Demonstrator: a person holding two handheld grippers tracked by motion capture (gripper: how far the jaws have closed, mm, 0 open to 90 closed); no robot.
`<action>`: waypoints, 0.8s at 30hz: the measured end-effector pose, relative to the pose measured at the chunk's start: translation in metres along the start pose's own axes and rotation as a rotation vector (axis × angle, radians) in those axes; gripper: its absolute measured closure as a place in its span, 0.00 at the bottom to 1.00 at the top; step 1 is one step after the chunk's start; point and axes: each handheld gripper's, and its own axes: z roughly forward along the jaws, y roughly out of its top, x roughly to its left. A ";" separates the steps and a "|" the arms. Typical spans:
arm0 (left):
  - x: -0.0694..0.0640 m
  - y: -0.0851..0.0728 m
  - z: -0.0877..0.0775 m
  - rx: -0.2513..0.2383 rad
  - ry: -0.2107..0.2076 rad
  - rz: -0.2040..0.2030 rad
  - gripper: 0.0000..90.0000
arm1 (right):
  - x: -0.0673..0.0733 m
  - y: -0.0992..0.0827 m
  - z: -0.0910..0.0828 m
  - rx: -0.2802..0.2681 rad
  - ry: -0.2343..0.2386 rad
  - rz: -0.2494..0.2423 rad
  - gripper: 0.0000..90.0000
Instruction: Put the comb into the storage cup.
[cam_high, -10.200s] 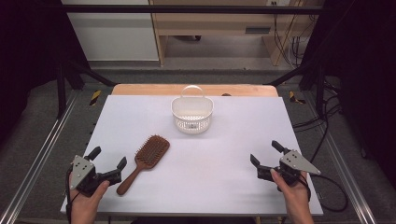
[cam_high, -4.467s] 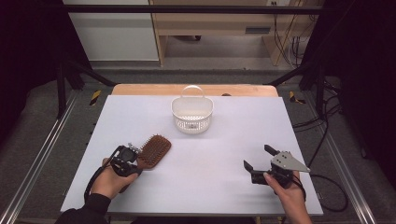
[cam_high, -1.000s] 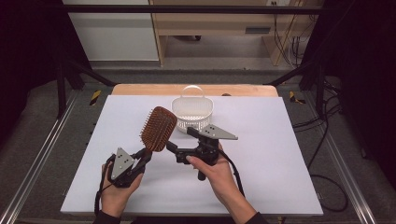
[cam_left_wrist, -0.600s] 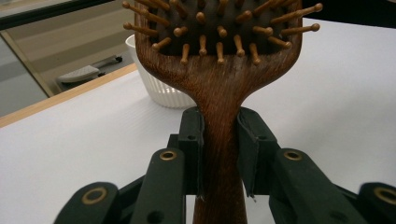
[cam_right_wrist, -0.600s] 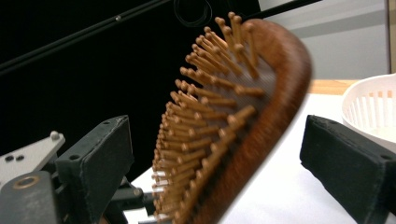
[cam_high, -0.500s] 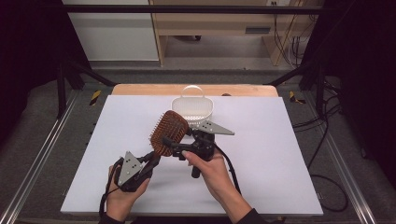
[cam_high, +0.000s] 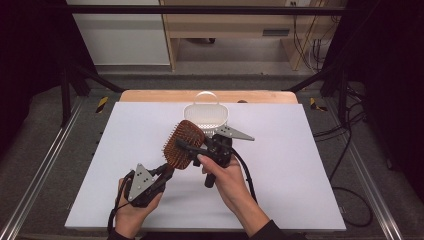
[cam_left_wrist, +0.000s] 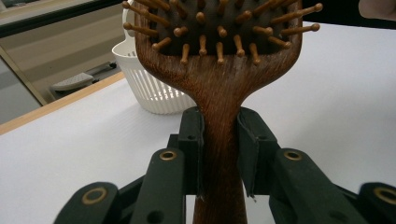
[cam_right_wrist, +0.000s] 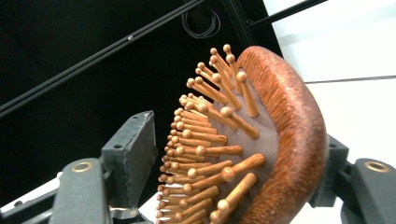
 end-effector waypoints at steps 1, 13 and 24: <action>0.000 0.000 0.000 0.000 -0.001 -0.001 0.80 | 0.000 0.000 0.000 0.000 0.004 0.002 0.36; 0.002 -0.001 0.000 -0.013 0.009 0.000 0.80 | -0.002 0.000 0.001 0.000 0.028 0.028 0.48; 0.003 -0.002 -0.001 -0.021 0.002 -0.023 0.80 | 0.009 0.002 -0.001 -0.009 0.058 -0.035 0.57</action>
